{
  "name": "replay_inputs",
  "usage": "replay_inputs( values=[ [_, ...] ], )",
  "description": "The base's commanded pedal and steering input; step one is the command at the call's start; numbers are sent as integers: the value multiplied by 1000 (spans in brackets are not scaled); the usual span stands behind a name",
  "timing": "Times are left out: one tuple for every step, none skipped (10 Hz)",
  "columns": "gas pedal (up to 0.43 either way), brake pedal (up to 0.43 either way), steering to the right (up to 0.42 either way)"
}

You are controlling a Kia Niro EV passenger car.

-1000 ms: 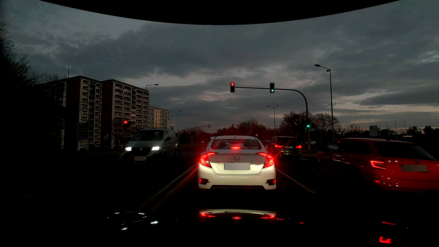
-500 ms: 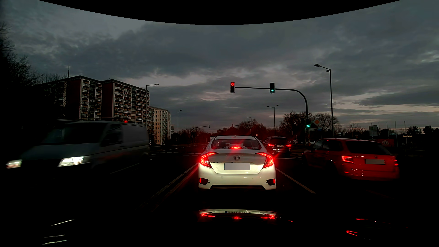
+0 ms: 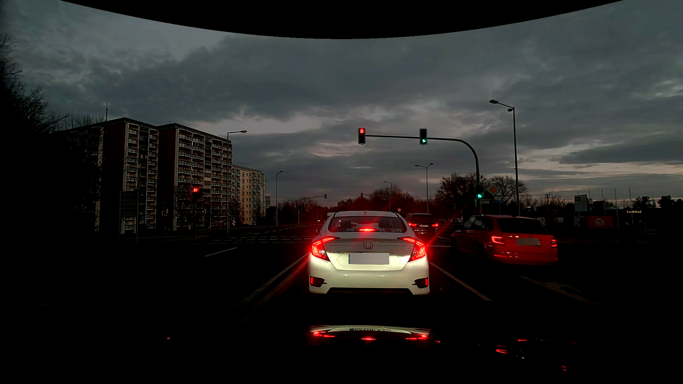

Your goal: Follow the waypoints while adhering to traffic rules and regulations

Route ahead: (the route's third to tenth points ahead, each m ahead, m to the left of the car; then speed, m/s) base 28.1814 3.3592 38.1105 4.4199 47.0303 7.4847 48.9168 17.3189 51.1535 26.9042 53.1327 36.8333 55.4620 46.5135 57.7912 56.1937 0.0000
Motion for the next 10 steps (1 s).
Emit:
replay_inputs(
  values=[
    [0, 335, -5],
    [0, 341, -5],
    [0, 335, -5],
    [0, 335, -5],
    [0, 335, -5],
    [0, 335, -5],
    [0, 335, -5],
    [0, 335, -5],
    [0, 335, -5],
    [0, 335, -5]
  ],
)
